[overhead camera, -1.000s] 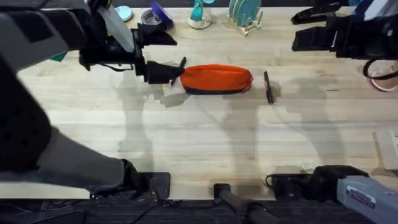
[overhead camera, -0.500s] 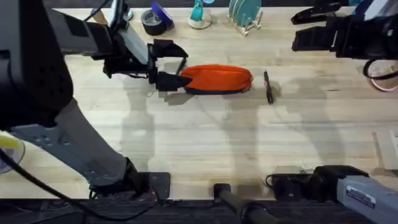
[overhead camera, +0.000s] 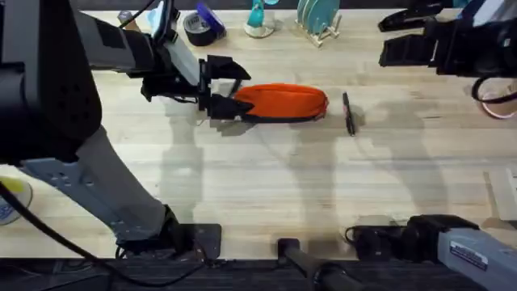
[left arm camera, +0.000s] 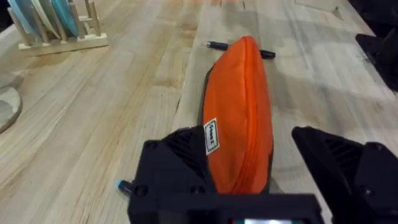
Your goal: Unzip the bag, pick up the pens from the table one at a time and place them inside, then zip the bag closed.
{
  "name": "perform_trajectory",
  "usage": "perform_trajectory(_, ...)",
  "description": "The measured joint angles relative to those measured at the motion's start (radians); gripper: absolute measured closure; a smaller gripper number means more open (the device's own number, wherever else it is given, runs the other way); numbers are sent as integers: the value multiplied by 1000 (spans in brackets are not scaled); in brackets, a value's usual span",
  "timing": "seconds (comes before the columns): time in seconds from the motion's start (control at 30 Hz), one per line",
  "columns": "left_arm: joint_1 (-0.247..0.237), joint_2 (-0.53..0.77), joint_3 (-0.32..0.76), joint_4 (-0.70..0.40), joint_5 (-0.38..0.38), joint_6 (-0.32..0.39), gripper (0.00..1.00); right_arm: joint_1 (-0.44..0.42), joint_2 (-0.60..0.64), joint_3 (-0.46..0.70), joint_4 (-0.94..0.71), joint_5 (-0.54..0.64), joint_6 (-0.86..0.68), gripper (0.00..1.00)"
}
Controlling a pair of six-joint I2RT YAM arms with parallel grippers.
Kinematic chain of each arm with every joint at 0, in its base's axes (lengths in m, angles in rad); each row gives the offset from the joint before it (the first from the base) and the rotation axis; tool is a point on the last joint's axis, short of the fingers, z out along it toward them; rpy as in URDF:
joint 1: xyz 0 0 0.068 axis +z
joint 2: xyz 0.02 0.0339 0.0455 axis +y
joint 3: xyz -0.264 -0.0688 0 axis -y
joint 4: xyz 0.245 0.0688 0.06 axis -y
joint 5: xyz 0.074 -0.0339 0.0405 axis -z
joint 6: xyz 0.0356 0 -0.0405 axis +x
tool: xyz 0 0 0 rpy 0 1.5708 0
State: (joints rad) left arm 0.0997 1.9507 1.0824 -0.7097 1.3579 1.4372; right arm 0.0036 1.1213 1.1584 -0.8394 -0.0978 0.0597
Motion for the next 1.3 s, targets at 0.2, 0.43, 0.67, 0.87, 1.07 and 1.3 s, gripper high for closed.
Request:
perform_trajectory(0.2,0,0,0,0,0,0,698,0,0,0,0,0,0,5)
perform_trajectory(0.43,0,0,1,0,-1,3,956,0,0,0,-7,0,0,5)
perform_trajectory(0.67,0,0,1,0,-1,3,956,0,0,0,-8,0,0,5)
perform_trajectory(0.87,0,0,3,0,-12,3,958,0,0,0,-15,0,0,5)
perform_trajectory(1.07,0,0,7,-1,-18,-16,958,0,1,0,-54,-2,0,5)
perform_trajectory(1.3,0,0,7,-1,-19,-31,958,0,78,2,-77,-89,0,5)
